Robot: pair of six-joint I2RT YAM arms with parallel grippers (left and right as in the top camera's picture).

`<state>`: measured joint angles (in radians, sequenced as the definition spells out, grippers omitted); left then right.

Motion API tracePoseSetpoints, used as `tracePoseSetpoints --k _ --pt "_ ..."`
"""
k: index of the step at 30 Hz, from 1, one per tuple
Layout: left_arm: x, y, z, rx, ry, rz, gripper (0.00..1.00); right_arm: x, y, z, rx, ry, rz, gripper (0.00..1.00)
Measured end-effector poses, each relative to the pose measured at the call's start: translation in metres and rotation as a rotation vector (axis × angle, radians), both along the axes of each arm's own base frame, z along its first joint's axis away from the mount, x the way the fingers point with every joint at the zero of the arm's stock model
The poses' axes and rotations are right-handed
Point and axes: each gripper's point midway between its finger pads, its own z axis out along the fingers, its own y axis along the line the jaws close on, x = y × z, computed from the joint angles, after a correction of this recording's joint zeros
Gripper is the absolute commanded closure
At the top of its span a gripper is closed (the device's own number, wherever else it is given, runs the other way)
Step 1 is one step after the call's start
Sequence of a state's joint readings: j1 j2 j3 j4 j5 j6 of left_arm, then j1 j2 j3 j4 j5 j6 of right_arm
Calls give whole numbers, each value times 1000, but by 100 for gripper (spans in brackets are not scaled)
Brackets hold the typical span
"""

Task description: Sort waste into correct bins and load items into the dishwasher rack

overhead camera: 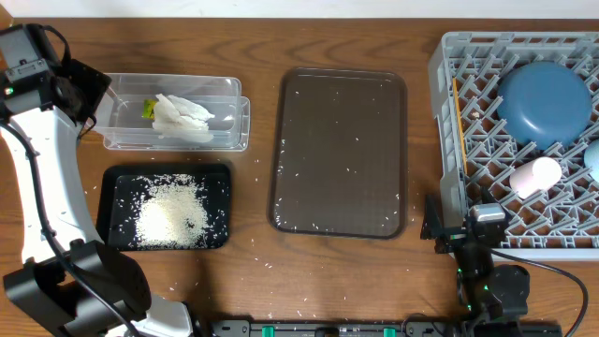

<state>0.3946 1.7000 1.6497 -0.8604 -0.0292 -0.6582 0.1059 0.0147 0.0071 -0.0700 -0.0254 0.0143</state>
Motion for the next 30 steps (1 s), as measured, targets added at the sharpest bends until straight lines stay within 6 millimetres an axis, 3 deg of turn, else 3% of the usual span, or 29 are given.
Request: tracePoseSetpoints --k 22,24,30 --pt "-1 0 0 -1 2 0 9 0 0 0 0 0 0 1" --pt "-8 -5 -6 -22 37 -4 9 0 0 0 0 0 0 1" --pt "-55 -31 -30 -145 244 -19 9 0 0 0 0 0 0 1"
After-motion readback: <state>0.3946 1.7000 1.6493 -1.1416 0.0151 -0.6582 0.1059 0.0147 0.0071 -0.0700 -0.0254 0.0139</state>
